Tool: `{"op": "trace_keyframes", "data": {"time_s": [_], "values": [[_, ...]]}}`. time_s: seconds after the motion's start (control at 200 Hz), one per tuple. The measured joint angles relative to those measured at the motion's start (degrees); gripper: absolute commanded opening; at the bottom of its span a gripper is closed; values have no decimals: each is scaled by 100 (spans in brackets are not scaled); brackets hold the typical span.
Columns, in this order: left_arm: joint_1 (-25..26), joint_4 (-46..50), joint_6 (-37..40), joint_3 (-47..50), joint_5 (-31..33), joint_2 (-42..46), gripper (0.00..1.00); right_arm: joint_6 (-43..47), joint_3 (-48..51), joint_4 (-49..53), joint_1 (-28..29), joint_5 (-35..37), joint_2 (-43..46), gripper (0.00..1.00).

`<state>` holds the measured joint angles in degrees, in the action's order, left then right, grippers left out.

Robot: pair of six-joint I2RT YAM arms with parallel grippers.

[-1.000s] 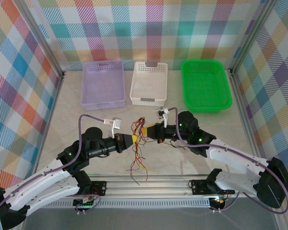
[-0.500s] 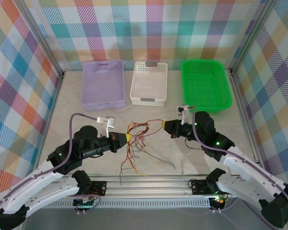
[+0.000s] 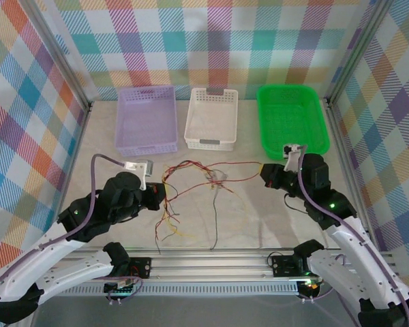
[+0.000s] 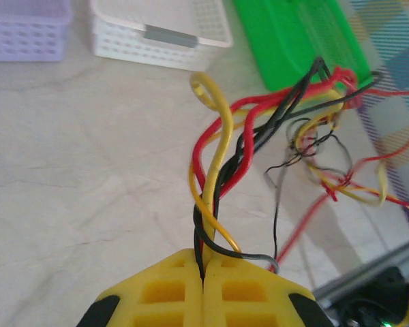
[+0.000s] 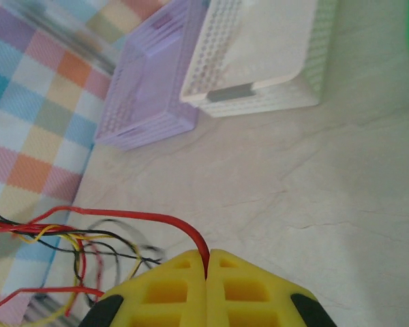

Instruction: Untangle the cables

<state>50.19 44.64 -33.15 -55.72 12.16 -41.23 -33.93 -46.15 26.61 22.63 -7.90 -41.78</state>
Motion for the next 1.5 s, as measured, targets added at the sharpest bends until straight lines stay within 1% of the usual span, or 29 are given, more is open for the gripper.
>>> {"op": "trace_keyframes", "data": {"time_s": [0.175, 0.285, 0.395, 0.53, 0.72, 0.82, 0.96, 1.165, 1.33, 1.5], "values": [[-234, 623, 79, -380, 625, -223, 0, 127, -396, 728, -420, 452, 2, 0], [-490, 817, 155, -496, 787, -297, 0, 195, -568, 1104, -680, 595, 7, 0], [-713, 905, 262, -592, 835, -422, 0, 289, -772, 1401, -848, 629, 24, 0], [-879, 925, 413, -697, 811, -647, 0, 393, -1147, 1617, -887, 584, 44, 0], [-964, 909, 660, -833, 619, -920, 0, 601, -2081, 1725, -887, 402, -140, 0], [-964, 793, 857, -942, 417, -1021, 0, 743, -2612, 1762, -887, 470, -431, 0], [-964, 557, 1115, -1010, 59, -1078, 0, 946, -3270, 1814, -887, 804, -984, 0], [-964, 168, 1307, -1056, -527, -1366, 0, 1364, -4522, 1814, -887, 1471, -2155, 0], [-964, -48, 1333, -1102, -874, -1637, 0, 1786, -5442, 1784, -890, 2065, -3093, 0], [-964, -98, 1410, -1508, -1152, -2033, 0, 2225, -6057, 1615, -1010, 2647, -3888, 0]]}}
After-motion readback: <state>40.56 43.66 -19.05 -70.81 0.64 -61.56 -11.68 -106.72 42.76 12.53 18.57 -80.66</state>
